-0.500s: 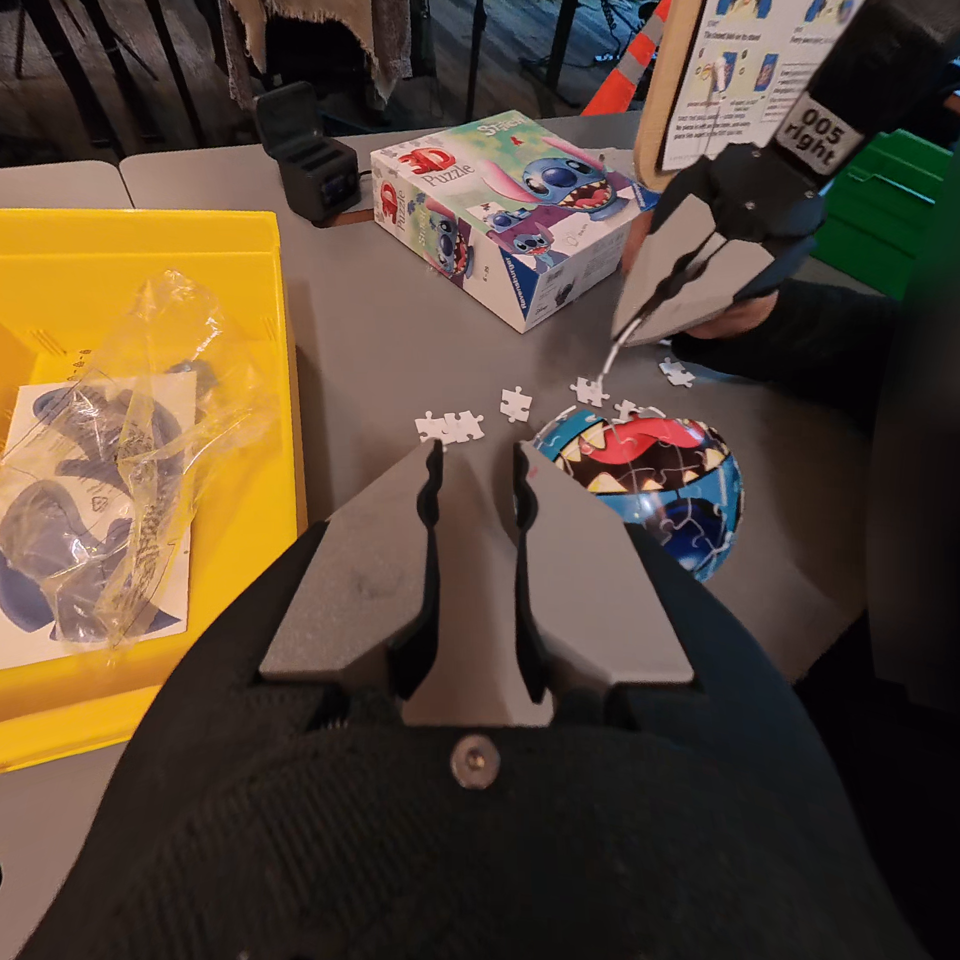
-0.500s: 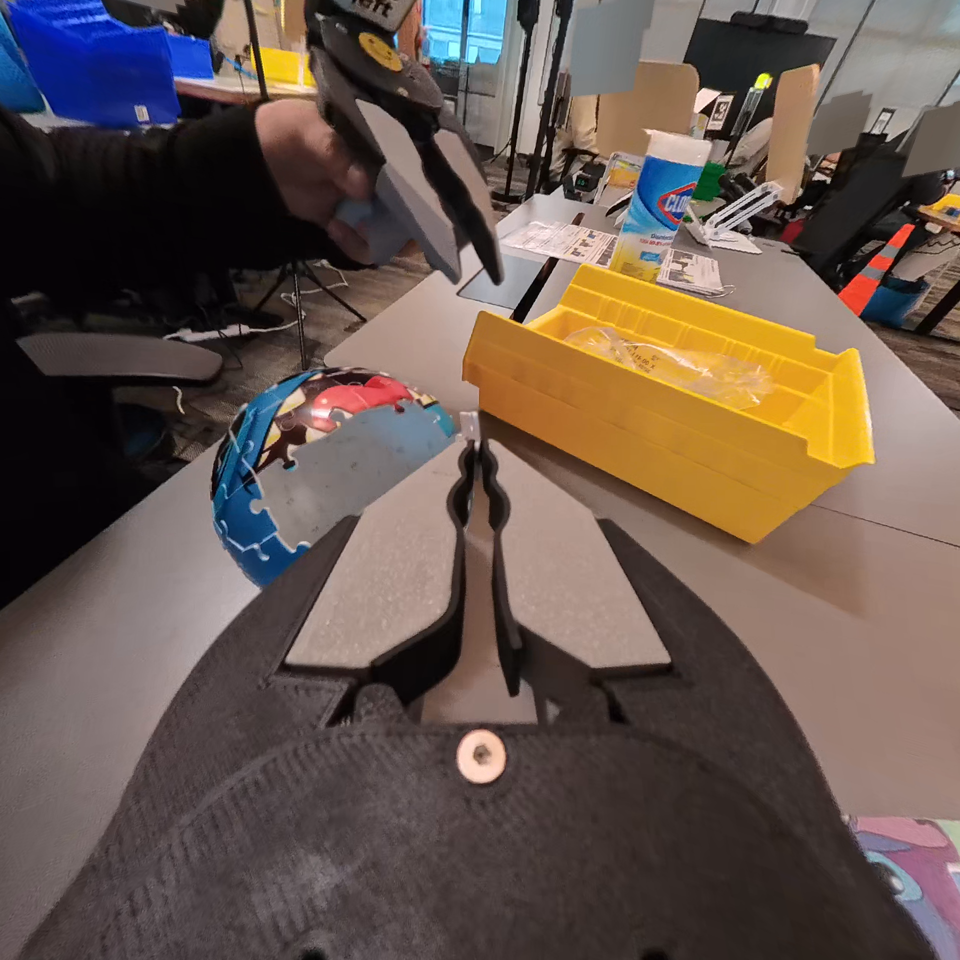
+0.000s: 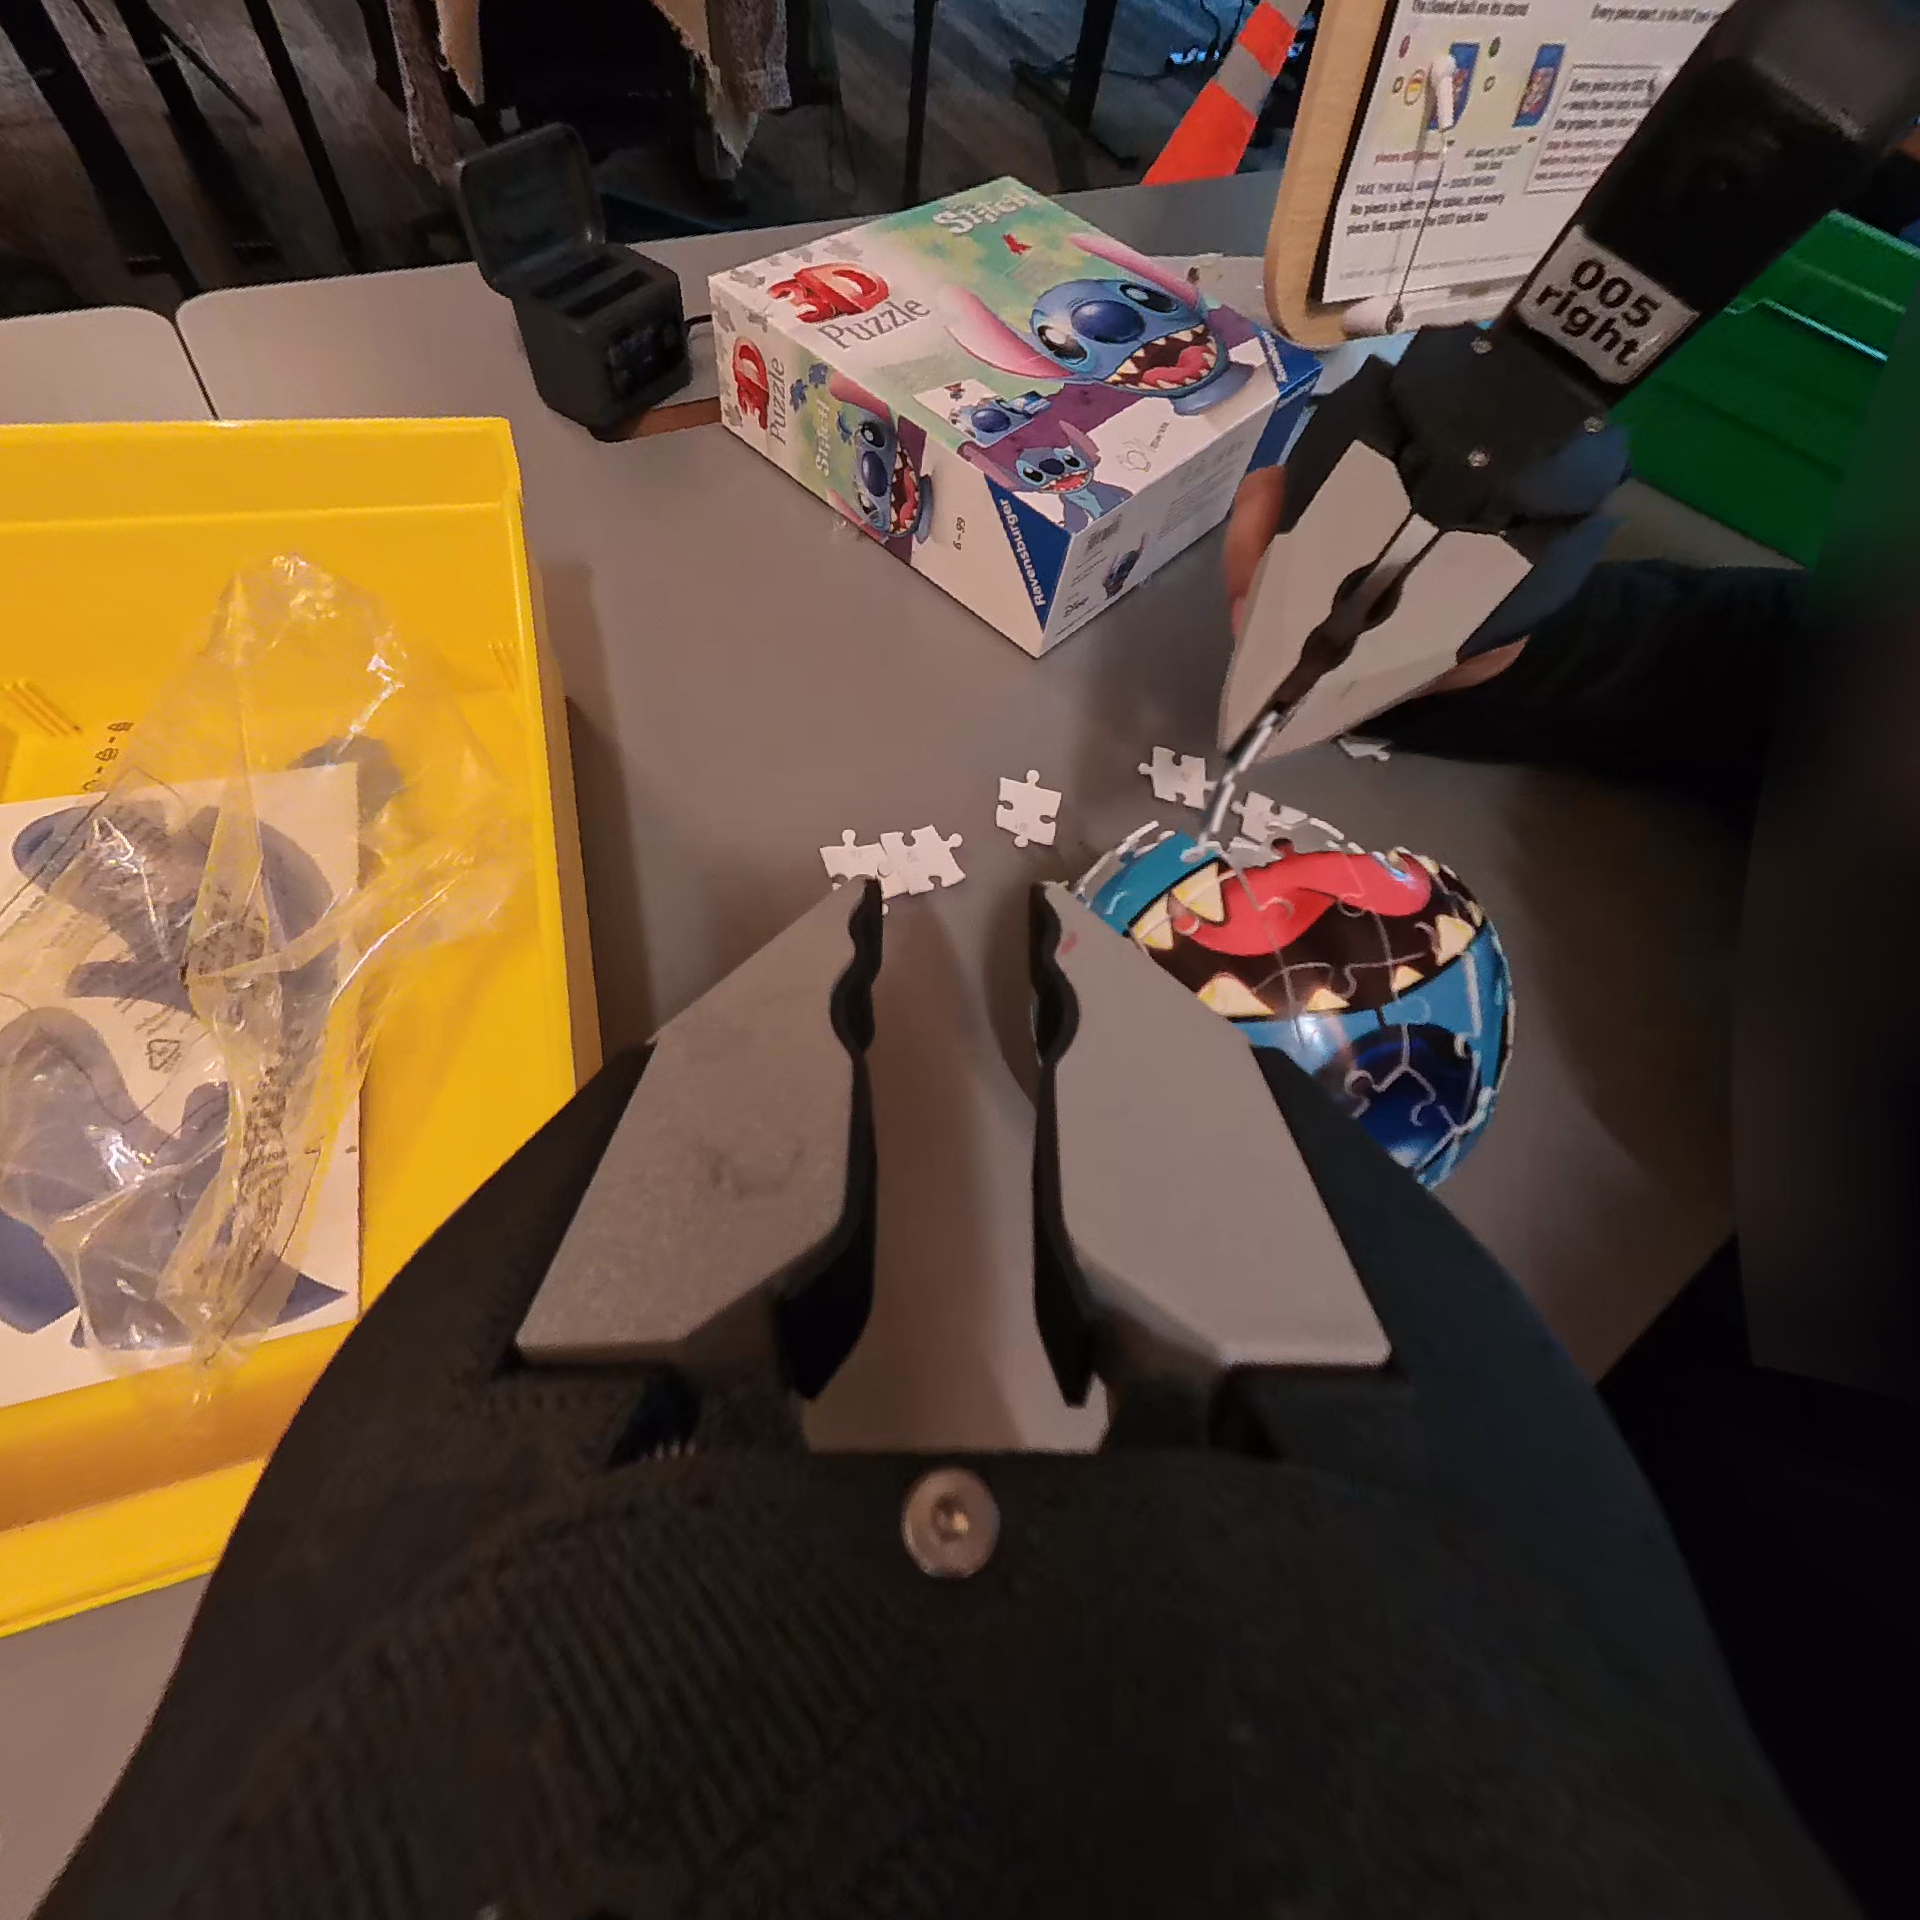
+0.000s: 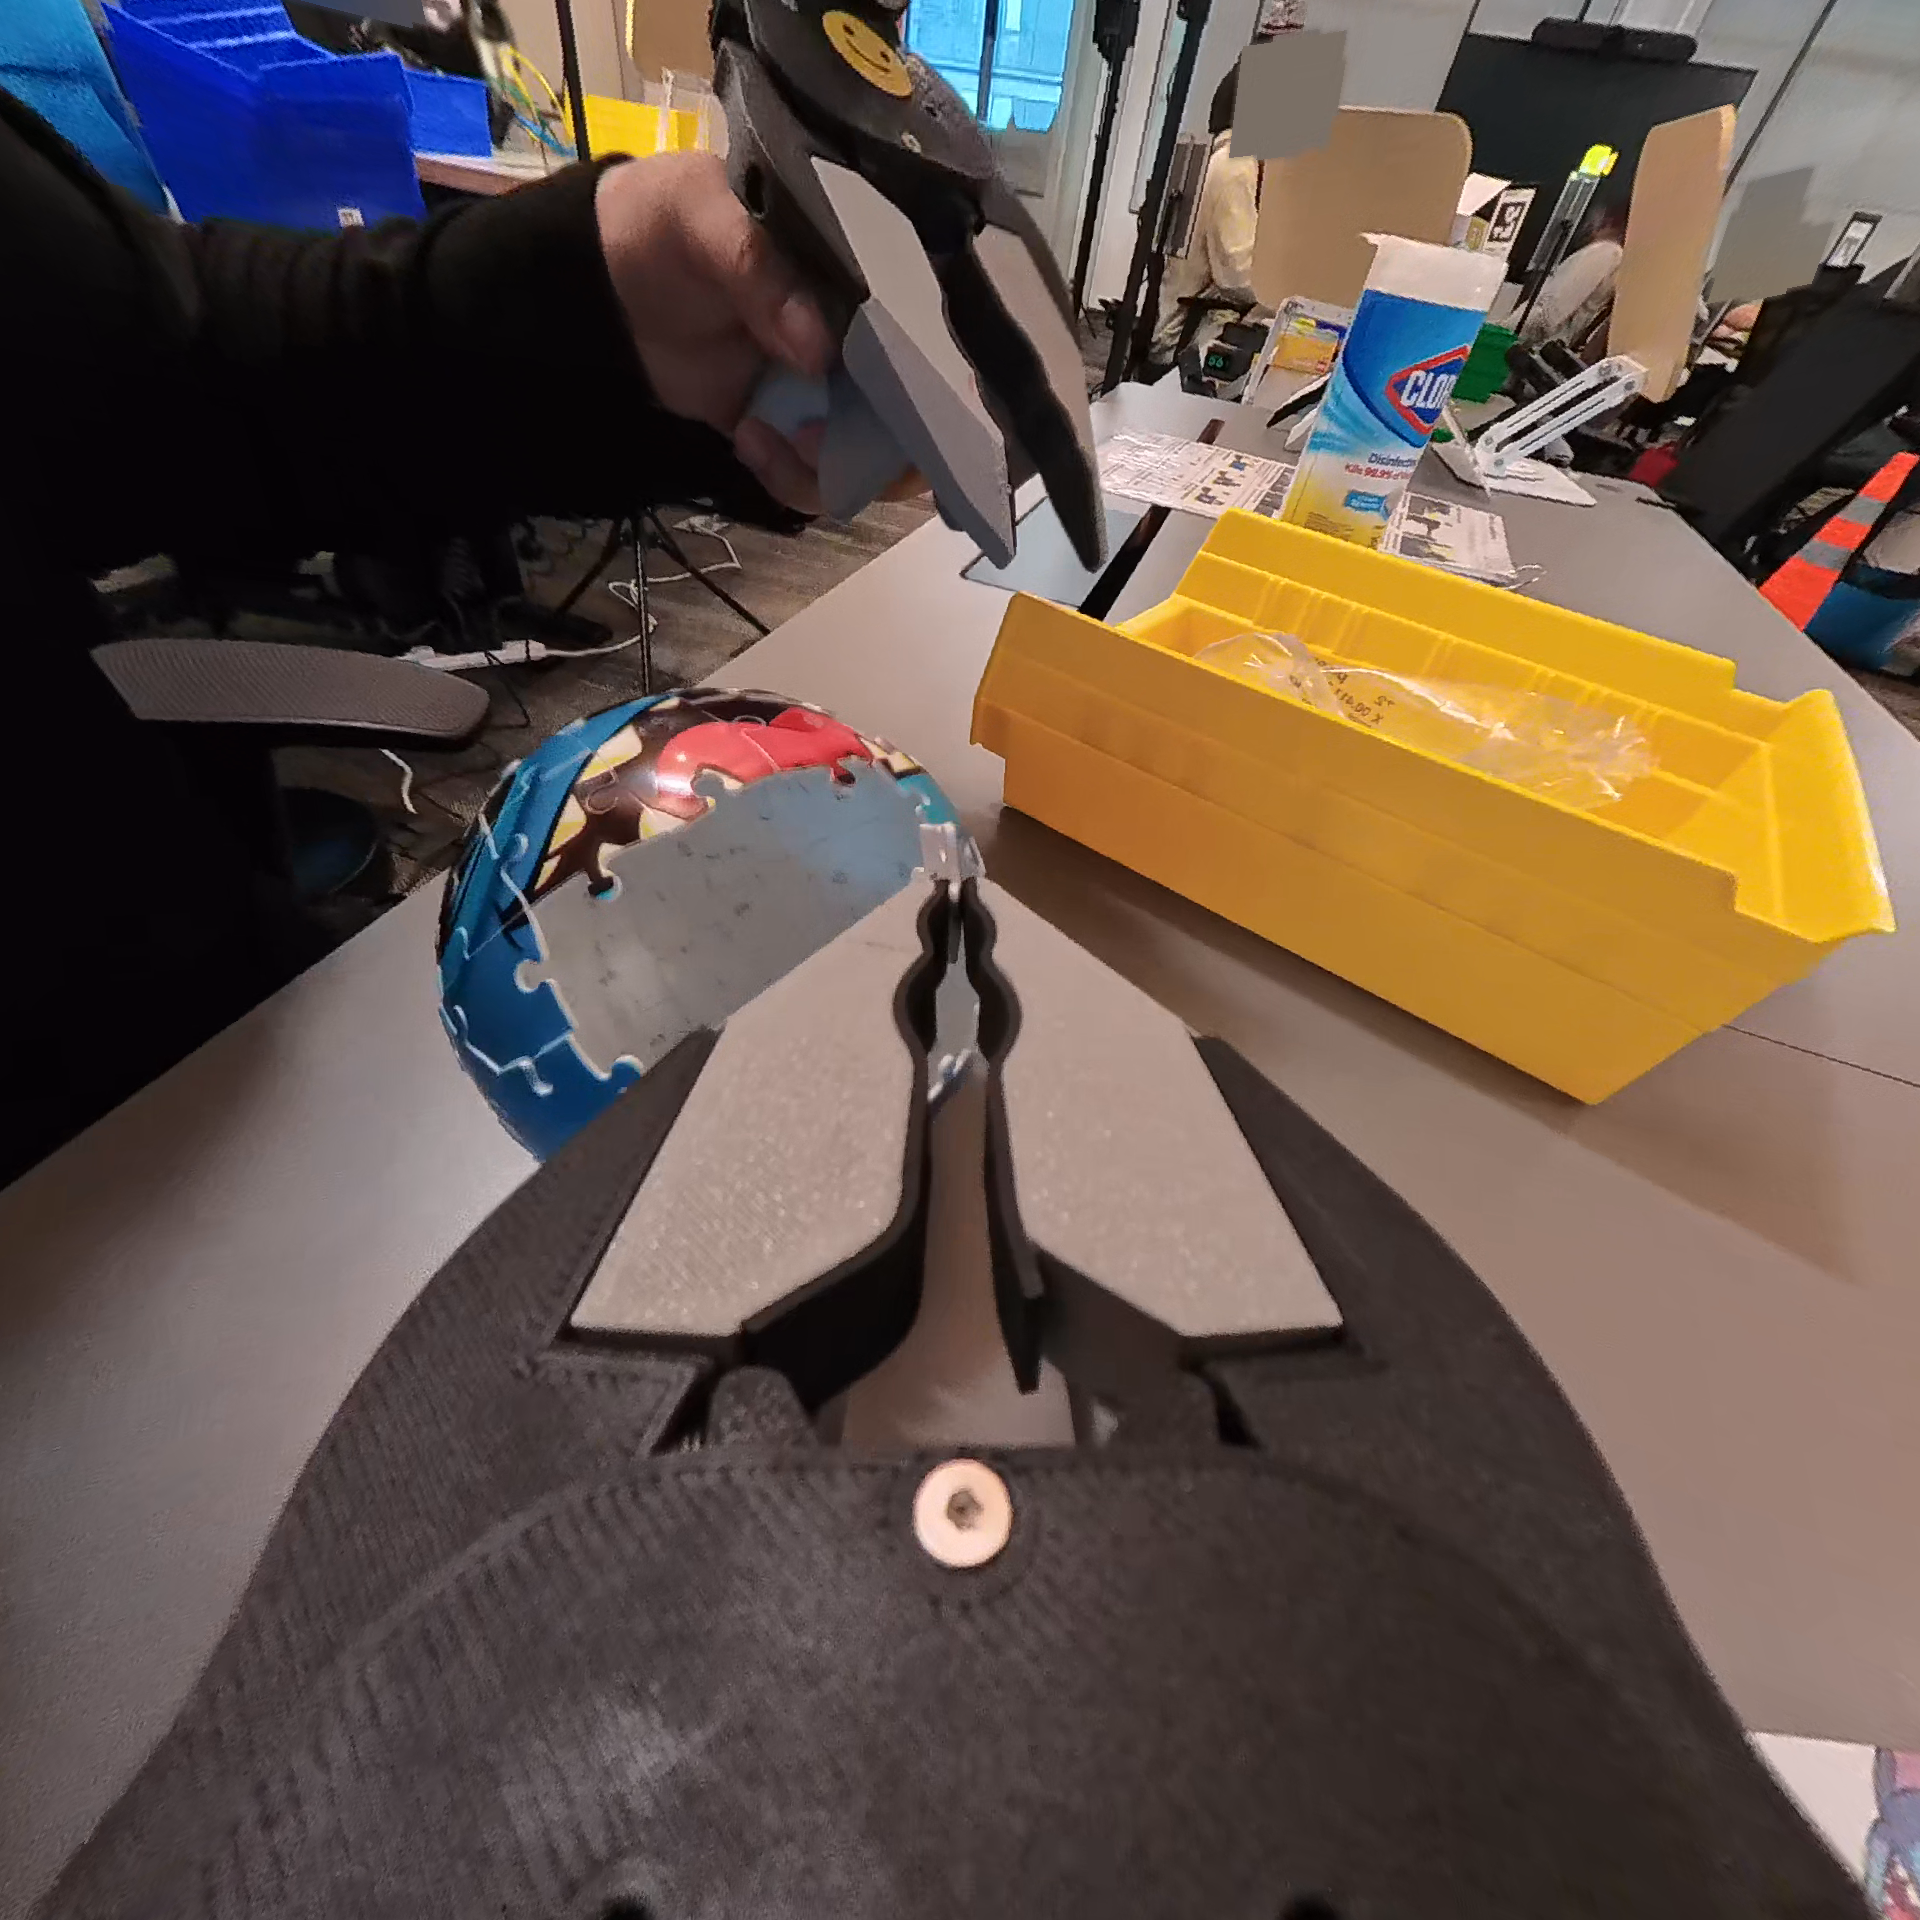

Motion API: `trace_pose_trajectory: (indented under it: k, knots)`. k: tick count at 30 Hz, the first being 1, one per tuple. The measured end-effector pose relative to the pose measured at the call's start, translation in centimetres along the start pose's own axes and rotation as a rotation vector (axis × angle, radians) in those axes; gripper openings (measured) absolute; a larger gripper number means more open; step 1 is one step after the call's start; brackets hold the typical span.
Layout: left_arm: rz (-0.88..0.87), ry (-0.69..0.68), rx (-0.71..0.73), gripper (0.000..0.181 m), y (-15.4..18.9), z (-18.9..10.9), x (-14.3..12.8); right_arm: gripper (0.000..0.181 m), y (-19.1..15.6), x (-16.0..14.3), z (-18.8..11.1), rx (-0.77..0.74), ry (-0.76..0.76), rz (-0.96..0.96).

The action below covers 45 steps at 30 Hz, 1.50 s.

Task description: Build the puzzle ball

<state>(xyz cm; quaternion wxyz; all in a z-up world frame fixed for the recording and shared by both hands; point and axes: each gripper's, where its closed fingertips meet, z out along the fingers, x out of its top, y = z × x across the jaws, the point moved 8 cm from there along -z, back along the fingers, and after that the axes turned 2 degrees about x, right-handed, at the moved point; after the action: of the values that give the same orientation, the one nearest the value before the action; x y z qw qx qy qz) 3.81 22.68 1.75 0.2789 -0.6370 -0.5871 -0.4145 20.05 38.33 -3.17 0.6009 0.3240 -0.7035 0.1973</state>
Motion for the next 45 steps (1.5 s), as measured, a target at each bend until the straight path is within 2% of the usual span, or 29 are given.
trace_pose_trajectory:
  k: [7, 18, 24, 28, 30, 34, 40, 45]
  knots:
    - [0.004, 0.008, -0.021, 0.029, 0.5, 0.5, 0.7, 0.0, 0.1, -0.5, 0.5, 0.033, 0.01, 0.041]
    - [0.016, -0.002, -0.032, 0.04, 1.7, 0.4, 1.0, 0.0, 1.3, -0.9, 0.1, 0.143, 0.09, 0.259]
    - [0.094, -0.043, -0.045, 0.04, 2.6, 1.3, 2.0, 0.0, 0.6, -0.6, 0.3, 0.057, 0.055, 0.098]
    - [0.127, -0.116, -0.074, 0.037, 2.2, 2.5, 2.5, 0.0, -0.4, -0.6, 0.9, 0.009, 0.005, -0.025]
    - [0.123, -0.152, -0.096, 0.031, 1.7, 3.1, 2.6, 0.0, -0.6, -0.6, 1.1, -0.021, -0.013, -0.078]
    - [0.106, -0.213, -0.227, 0.017, 1.8, 3.7, 2.8, 0.0, -0.9, -0.5, 1.5, -0.056, -0.028, -0.119]
    - [0.15, -0.351, -0.274, 0.027, 2.3, 4.7, 3.9, 0.0, -0.9, -0.8, 2.4, -0.1, -0.072, -0.136]
    - [0.212, -0.451, -0.281, 0.028, 3.5, 5.4, 4.3, 0.0, -1.0, -0.8, 2.9, -0.135, -0.084, -0.138]
